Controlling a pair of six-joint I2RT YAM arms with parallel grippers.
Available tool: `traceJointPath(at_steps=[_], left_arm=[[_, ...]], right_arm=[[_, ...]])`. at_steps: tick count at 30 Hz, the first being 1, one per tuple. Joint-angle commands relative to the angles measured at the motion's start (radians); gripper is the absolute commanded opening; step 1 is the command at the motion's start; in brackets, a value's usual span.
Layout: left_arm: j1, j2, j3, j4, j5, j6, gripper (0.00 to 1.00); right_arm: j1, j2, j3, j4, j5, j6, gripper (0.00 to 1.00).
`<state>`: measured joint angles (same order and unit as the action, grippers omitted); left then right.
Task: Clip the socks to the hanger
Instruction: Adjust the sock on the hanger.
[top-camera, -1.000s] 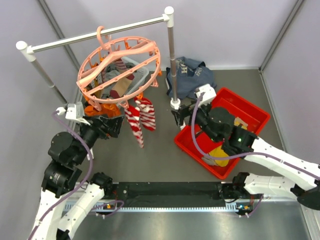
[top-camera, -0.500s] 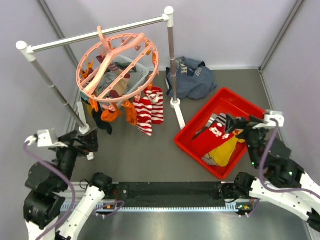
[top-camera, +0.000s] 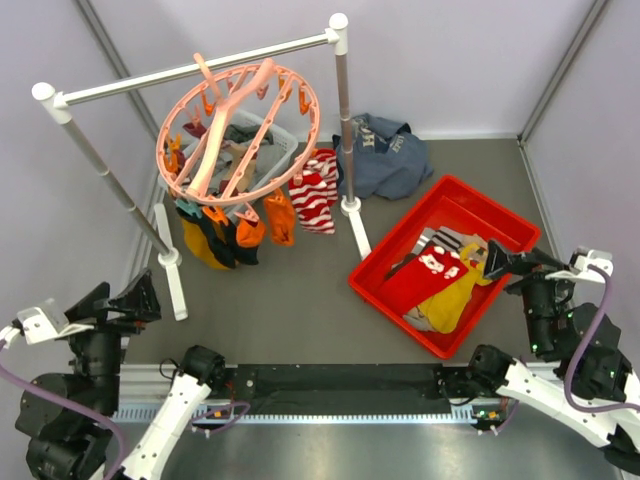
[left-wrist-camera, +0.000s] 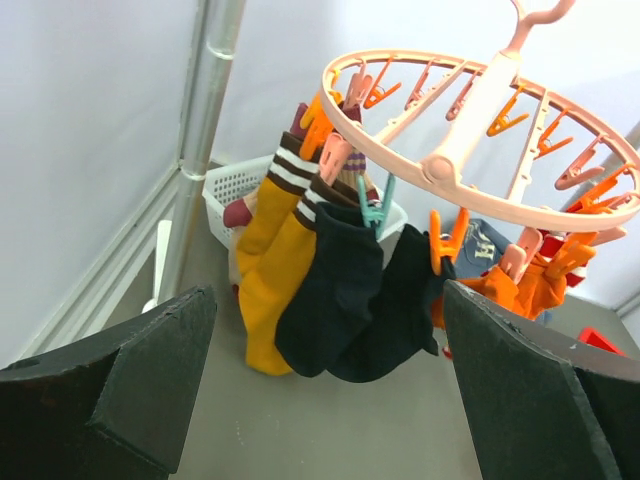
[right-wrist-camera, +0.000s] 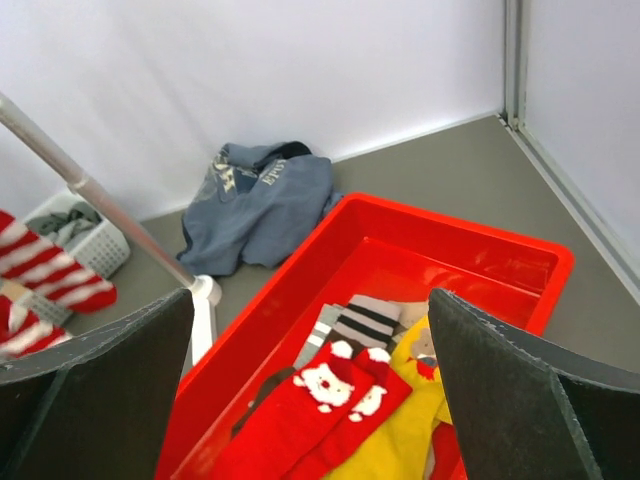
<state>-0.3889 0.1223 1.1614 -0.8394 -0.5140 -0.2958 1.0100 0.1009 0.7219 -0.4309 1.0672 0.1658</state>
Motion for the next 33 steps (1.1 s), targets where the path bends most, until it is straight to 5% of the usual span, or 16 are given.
traceJointPath(at_steps=[1, 17, 22, 33], left_arm=[[0.001, -0.012, 0.009, 0.005, -0.049, 0.003, 0.99], [0.001, -0.036, -0.029, 0.054, -0.054, -0.029, 0.99], [0.001, -0.032, -0.042, 0.069, -0.038, -0.026, 0.99], [0.001, -0.036, -0.052, 0.066, -0.024, -0.014, 0.99]], right_arm=[[-0.001, 0.011, 0.063, -0.068, 0.002, -0.006, 0.99], [-0.001, -0.062, 0.022, -0.095, -0.013, -0.063, 0.99], [-0.001, -0.055, 0.005, -0.042, -0.146, -0.098, 0.99], [-0.001, 0.345, 0.088, 0.191, -0.532, -0.106, 0.99]])
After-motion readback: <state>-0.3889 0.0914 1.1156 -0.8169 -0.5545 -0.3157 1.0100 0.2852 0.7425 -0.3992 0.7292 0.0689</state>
